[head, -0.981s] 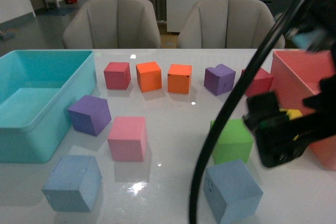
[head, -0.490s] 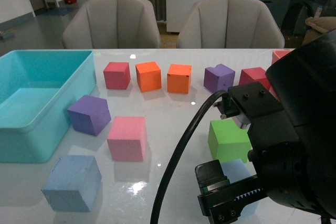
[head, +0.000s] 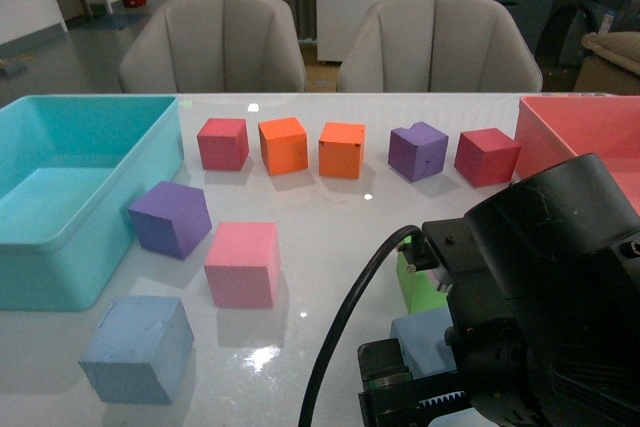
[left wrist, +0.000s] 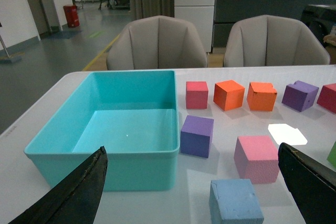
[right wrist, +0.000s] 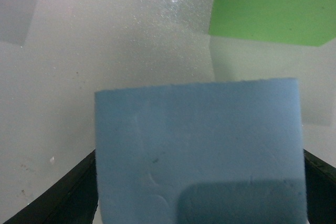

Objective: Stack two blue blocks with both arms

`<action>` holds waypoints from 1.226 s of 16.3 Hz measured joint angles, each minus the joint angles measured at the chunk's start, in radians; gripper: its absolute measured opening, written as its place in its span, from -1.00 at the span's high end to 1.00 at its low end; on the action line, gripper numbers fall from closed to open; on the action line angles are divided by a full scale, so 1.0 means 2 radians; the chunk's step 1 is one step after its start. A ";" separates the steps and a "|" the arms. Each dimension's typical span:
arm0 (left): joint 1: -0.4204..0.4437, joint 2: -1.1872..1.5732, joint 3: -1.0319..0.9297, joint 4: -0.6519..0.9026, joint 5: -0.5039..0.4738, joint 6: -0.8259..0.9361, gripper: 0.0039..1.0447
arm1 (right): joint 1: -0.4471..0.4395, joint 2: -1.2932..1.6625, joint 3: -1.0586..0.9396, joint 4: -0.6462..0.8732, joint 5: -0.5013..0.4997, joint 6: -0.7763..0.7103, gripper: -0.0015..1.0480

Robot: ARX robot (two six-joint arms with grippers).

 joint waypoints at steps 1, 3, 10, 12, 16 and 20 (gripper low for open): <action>0.000 0.000 0.000 0.000 0.000 0.000 -0.88 | -0.005 0.000 -0.006 0.006 0.000 0.001 -0.87; 0.000 0.000 0.000 0.000 0.000 0.000 -0.88 | -0.012 -0.003 -0.023 0.018 0.002 -0.003 -0.53; 0.000 0.000 0.000 0.000 0.000 0.000 -0.88 | -0.039 -0.176 -0.017 -0.060 -0.018 -0.017 0.15; 0.000 0.000 0.000 0.000 0.000 0.000 -0.88 | -0.039 -0.185 0.031 -0.072 -0.020 -0.021 0.16; 0.000 0.000 0.000 0.000 0.000 0.000 -0.88 | -0.038 -0.114 0.124 -0.088 -0.019 -0.030 0.17; 0.000 0.000 0.000 0.000 0.000 0.000 -0.88 | -0.027 -0.008 0.258 -0.135 -0.016 -0.040 0.17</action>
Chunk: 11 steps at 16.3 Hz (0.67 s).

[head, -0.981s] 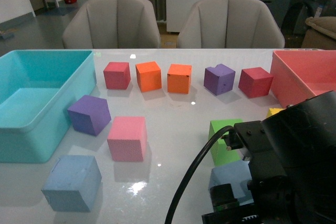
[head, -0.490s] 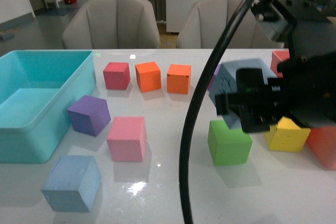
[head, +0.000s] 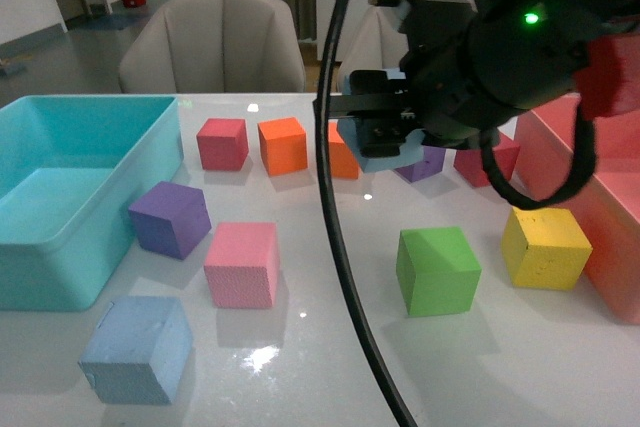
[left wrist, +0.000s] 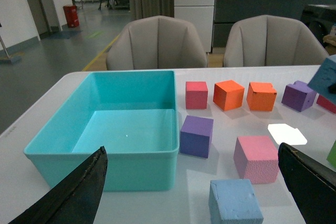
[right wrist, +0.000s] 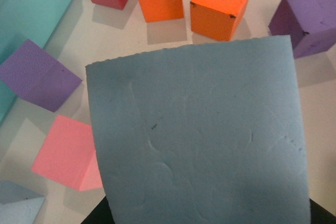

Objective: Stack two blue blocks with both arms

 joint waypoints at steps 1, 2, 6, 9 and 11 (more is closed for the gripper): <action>0.000 0.000 0.000 0.000 0.000 0.000 -0.88 | 0.009 0.027 0.034 -0.012 0.002 -0.003 0.17; 0.000 0.000 0.000 0.000 0.000 0.000 -0.88 | 0.017 0.051 0.062 -0.025 0.002 -0.003 0.17; 0.000 0.000 0.000 0.000 0.000 0.000 -0.88 | 0.038 0.137 0.147 -0.067 0.015 -0.001 0.17; 0.000 0.000 0.000 0.000 0.000 0.000 -0.88 | 0.031 0.195 0.205 -0.103 0.032 0.020 0.17; 0.000 0.000 0.000 0.000 0.000 0.000 -0.88 | 0.020 0.228 0.254 -0.130 0.038 0.043 0.17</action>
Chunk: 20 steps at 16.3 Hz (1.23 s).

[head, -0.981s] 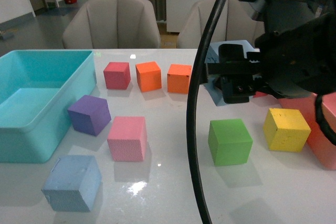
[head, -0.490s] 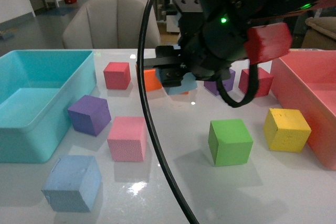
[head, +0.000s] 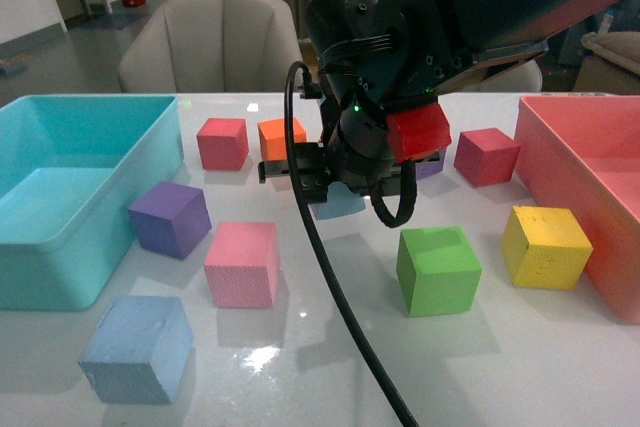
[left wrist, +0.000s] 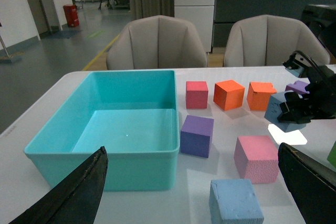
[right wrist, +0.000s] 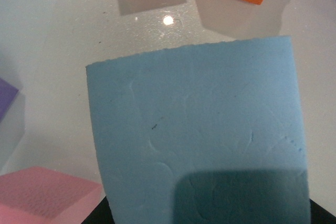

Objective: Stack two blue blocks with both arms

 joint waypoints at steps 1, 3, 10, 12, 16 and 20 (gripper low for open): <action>0.000 0.000 0.000 0.000 0.000 0.000 -0.88 | -0.003 0.014 0.024 -0.017 0.002 0.011 0.17; 0.000 0.000 0.000 0.000 0.000 0.000 -0.88 | -0.003 0.041 0.072 -0.046 0.011 0.032 0.17; 0.000 0.000 0.000 0.000 0.000 0.000 -0.88 | -0.003 0.100 0.155 -0.109 0.031 0.066 0.11; 0.000 0.000 0.000 0.000 0.000 0.000 -0.88 | -0.003 0.108 0.166 -0.121 0.030 0.068 -0.11; 0.000 0.000 0.000 0.000 0.000 0.000 -0.88 | -0.006 0.115 0.176 -0.125 0.027 0.071 -0.91; 0.000 0.000 0.000 0.000 0.000 0.000 -0.88 | -0.006 0.112 0.175 -0.121 0.024 0.074 -0.87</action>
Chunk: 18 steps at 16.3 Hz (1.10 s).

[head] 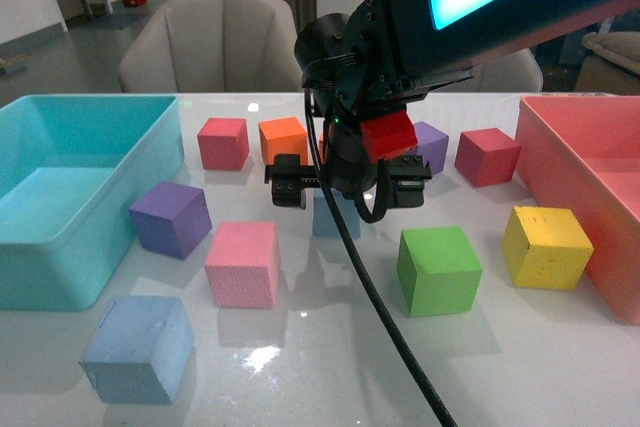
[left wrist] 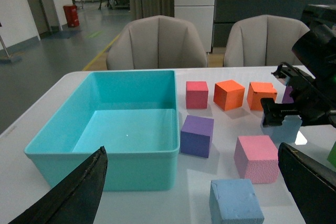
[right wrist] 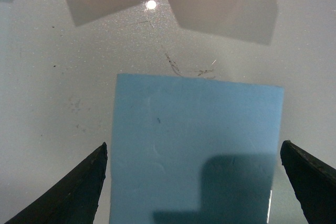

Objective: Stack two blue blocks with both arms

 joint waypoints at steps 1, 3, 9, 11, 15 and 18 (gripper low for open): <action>0.000 0.000 0.000 0.000 0.000 0.000 -0.88 | 0.000 -0.012 -0.011 0.006 0.000 0.000 -0.87; 0.000 0.000 0.000 0.000 0.000 0.000 -0.88 | -0.006 -0.064 -0.060 0.045 -0.006 0.003 -0.87; 0.000 0.000 0.000 0.000 0.000 0.000 -0.88 | -0.046 -0.360 -0.393 0.290 -0.024 0.032 -0.87; 0.000 0.000 0.000 0.000 0.000 0.000 -0.88 | -0.060 -0.463 -0.516 0.349 -0.024 0.032 -0.88; 0.000 0.000 0.000 0.000 0.000 0.000 -0.88 | -0.126 -0.684 -0.797 0.602 0.041 -0.142 -0.13; 0.000 0.000 0.000 0.000 0.000 0.000 -0.88 | -0.213 -0.927 -0.930 0.458 -0.051 -0.182 0.64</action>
